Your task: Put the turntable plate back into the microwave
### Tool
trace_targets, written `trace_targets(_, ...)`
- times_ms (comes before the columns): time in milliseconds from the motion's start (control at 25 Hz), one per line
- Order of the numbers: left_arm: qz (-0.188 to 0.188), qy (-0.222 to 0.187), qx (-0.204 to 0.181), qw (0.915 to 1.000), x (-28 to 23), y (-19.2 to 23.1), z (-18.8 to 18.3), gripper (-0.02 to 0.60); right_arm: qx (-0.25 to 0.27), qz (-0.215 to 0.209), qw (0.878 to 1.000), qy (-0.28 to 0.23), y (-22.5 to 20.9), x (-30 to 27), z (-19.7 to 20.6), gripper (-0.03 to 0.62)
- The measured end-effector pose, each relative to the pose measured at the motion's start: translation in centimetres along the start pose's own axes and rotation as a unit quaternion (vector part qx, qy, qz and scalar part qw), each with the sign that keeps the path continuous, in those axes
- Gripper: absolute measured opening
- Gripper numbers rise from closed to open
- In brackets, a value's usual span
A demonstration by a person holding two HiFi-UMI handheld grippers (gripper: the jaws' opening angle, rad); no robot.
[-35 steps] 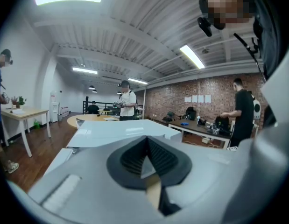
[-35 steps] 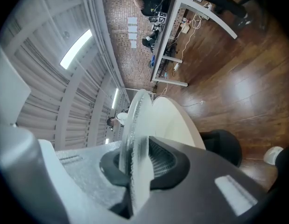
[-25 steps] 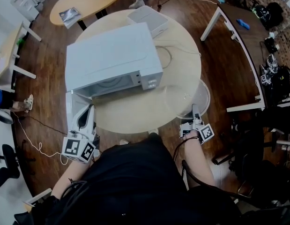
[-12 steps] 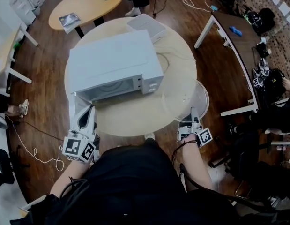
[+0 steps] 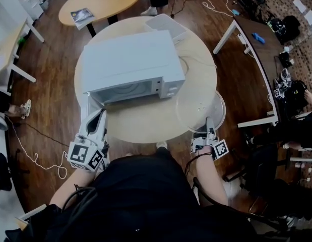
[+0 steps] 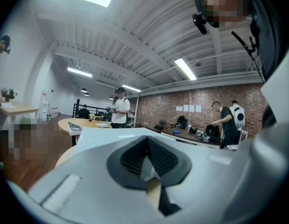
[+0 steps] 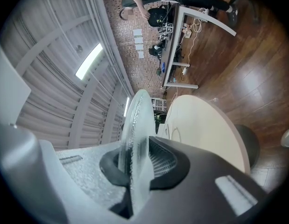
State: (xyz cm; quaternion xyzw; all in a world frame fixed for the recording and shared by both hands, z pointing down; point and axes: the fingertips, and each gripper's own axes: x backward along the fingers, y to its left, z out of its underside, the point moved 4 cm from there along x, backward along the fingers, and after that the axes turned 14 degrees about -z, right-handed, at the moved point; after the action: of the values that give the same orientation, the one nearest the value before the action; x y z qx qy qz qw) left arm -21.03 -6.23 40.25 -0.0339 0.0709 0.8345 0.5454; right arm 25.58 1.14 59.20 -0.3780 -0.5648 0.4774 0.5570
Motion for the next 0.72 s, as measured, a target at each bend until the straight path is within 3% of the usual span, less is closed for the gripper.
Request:
trace_targets(360,-0.009,-0.009,0.01,0.9999,1.4,1.7,-0.2,0.006,0.003,0.0,1.0,0.011,0.5,0.1,1.9,0.032)
trace_targets(720,0.005,-0.008,0.011,0.9999,2.0,2.2,-0.2,0.006,0.001,0.0,1.0,0.0,0.6,1.2,3.3,0.032)
